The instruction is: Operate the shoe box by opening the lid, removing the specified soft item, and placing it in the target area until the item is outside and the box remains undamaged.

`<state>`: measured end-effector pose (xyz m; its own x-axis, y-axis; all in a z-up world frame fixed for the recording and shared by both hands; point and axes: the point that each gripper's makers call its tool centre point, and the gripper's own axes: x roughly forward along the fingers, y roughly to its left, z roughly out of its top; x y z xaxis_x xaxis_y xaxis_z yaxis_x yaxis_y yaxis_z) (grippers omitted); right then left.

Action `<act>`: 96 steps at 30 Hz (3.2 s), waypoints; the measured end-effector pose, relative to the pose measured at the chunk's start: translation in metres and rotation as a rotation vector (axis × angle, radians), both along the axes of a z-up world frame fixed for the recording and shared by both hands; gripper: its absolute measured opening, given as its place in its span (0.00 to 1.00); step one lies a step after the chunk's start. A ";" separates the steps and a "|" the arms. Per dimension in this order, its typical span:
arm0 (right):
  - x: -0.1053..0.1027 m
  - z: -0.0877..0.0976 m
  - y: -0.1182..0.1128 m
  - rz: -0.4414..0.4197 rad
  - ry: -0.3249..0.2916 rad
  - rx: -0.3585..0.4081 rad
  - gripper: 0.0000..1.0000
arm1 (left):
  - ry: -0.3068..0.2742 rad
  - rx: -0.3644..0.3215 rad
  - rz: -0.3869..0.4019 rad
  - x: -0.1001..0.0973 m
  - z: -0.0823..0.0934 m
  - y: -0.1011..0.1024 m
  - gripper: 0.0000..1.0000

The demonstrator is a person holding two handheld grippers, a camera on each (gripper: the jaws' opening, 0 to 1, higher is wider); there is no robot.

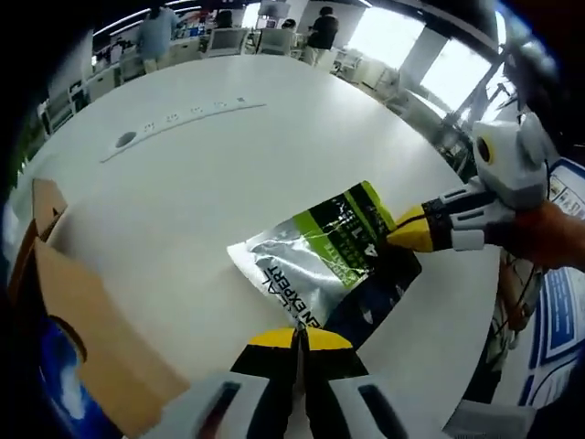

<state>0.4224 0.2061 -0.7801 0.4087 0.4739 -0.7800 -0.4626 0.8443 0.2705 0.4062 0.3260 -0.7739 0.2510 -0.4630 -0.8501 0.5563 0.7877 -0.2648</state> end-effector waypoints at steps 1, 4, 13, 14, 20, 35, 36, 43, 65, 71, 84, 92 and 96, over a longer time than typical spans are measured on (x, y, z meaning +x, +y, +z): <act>0.000 0.000 0.000 -0.001 0.001 0.000 0.00 | 0.000 0.001 0.000 0.000 -0.001 0.000 0.01; 0.000 -0.002 0.000 0.000 0.004 -0.003 0.00 | 0.004 0.010 -0.002 0.000 -0.003 0.000 0.01; -0.001 -0.008 -0.001 -0.002 0.011 -0.012 0.01 | -0.001 0.028 -0.003 0.001 -0.007 0.000 0.01; -0.001 -0.008 -0.002 -0.002 0.011 -0.012 0.01 | -0.002 0.031 -0.008 0.000 -0.007 0.000 0.02; 0.000 -0.009 -0.002 -0.009 0.012 -0.012 0.02 | -0.020 0.050 -0.018 0.001 -0.007 0.001 0.03; -0.002 -0.009 -0.005 -0.017 0.014 -0.018 0.05 | -0.035 0.083 -0.038 -0.001 -0.007 0.004 0.06; -0.002 -0.009 -0.006 -0.016 0.012 -0.021 0.05 | -0.038 0.084 -0.038 -0.001 -0.007 0.004 0.07; -0.006 -0.004 -0.012 -0.026 0.004 -0.032 0.07 | -0.053 0.089 -0.048 -0.002 -0.002 0.006 0.08; -0.003 0.042 -0.015 -0.034 -0.068 -0.065 0.07 | -0.148 0.002 -0.022 -0.001 0.048 0.017 0.12; -0.003 0.058 -0.007 -0.049 -0.089 -0.051 0.07 | -0.181 -0.027 0.001 0.001 0.063 0.026 0.12; -0.004 0.074 0.033 -0.016 -0.116 -0.042 0.07 | -0.239 -0.062 0.057 0.003 0.090 0.061 0.12; 0.003 0.083 0.071 0.044 -0.136 -0.041 0.07 | -0.271 -0.094 0.093 0.003 0.103 0.092 0.12; 0.008 0.089 0.095 0.083 -0.149 -0.039 0.07 | -0.280 -0.095 0.123 0.003 0.105 0.113 0.12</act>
